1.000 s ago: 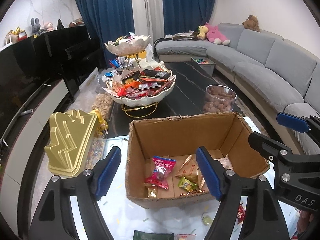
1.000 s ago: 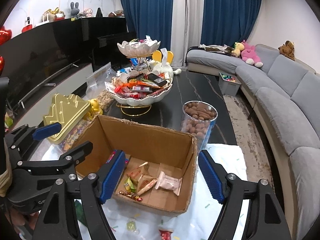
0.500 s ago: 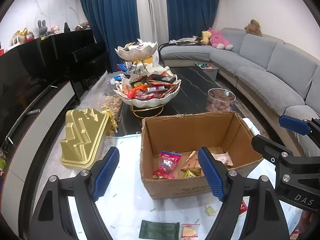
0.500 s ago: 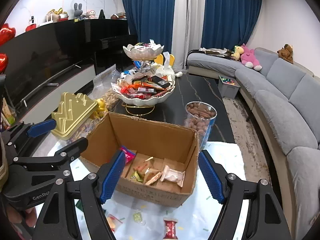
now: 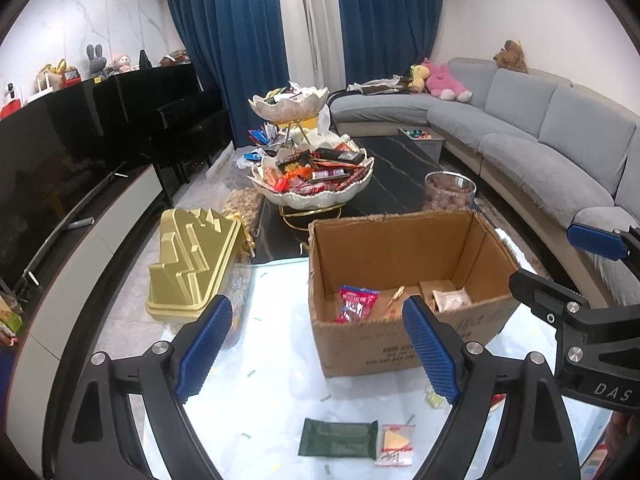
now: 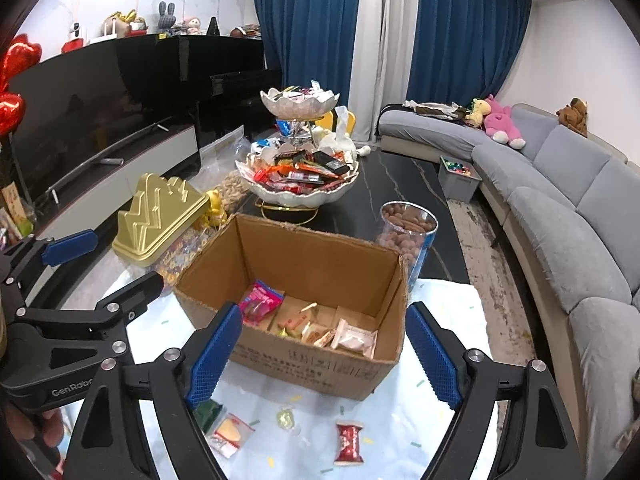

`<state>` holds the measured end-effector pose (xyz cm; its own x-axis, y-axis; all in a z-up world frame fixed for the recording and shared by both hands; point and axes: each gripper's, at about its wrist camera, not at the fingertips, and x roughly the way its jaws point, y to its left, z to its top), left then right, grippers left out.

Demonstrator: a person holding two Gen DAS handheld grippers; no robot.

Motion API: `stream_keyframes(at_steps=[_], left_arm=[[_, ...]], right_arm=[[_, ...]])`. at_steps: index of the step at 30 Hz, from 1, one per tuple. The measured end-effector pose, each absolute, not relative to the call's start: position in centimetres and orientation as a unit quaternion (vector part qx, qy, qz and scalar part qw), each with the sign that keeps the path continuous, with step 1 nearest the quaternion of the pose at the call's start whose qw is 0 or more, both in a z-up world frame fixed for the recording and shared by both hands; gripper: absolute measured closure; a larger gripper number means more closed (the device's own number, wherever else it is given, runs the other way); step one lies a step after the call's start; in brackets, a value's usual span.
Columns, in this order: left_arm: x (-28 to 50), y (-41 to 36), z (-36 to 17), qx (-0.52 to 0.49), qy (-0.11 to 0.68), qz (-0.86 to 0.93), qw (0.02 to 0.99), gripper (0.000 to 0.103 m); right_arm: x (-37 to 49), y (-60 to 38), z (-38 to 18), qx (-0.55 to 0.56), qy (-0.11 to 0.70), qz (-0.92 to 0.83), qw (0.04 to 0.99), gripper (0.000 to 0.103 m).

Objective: Organize snacks
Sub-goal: 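Withdraw both tools from the box toward the snacks on the table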

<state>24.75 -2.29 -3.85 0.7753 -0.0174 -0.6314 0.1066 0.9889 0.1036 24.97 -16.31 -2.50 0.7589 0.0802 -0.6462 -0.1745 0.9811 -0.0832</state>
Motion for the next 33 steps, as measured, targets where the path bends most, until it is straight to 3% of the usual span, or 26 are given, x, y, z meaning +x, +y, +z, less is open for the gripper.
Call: stream_keyframes(at_steps=[1,33], left_arm=[[24.6,-2.2,-4.0,0.068,0.334,-0.033,0.940,0.015],[20.5,-1.1,-11.2,0.079,0.381,-0.050,0.920,0.008]], right_arm=[[24.8,-16.2,-2.6,-0.070,0.342,0.068,0.935,0.018],[21.6,-15.0,-10.3,-0.099,0.413,0.074,0.902,0.019]])
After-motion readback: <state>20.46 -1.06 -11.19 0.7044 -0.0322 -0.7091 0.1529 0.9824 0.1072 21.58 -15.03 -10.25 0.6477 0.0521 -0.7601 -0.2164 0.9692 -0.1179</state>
